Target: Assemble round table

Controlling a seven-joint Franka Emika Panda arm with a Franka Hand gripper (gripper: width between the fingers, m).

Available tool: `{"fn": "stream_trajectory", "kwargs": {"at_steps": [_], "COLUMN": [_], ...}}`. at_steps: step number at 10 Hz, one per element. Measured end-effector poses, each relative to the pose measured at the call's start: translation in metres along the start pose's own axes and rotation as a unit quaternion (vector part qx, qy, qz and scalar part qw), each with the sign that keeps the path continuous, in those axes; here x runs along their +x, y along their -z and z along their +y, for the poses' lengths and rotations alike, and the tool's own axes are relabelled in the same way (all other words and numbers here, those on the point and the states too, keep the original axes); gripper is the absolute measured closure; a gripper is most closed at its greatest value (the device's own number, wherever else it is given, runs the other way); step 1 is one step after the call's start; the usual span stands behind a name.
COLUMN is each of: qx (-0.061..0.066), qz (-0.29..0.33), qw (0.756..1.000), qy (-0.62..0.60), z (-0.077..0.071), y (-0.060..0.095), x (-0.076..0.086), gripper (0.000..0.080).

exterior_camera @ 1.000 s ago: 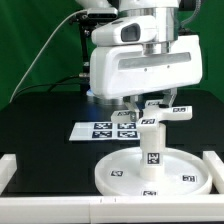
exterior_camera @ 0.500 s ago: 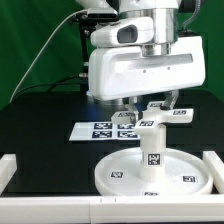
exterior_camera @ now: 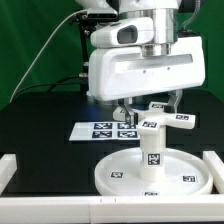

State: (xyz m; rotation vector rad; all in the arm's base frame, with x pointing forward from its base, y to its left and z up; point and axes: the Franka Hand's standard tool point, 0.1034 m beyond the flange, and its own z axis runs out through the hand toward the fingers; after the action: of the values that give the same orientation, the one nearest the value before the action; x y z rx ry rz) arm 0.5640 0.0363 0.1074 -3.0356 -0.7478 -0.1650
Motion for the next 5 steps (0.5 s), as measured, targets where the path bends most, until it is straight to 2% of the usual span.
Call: {"fn": "stream_trajectory", "kwargs": {"at_steps": [1,3,4,5], "qx": [0.0,0.003,0.019,0.027], "qz": [0.0,-0.003,-0.021,-0.035], "qw": [1.0,1.0,0.999,0.998], "qy": [0.0,-0.005,-0.031,-0.044], "z": [0.0,-0.0006,-0.0041,-0.0056], "y": [-0.0001,-0.0004,-0.0005,0.0019], "x": [0.0,-0.0009,-0.0049,-0.0042], "gripper": [0.0159,0.0151,0.0151,0.0151]}}
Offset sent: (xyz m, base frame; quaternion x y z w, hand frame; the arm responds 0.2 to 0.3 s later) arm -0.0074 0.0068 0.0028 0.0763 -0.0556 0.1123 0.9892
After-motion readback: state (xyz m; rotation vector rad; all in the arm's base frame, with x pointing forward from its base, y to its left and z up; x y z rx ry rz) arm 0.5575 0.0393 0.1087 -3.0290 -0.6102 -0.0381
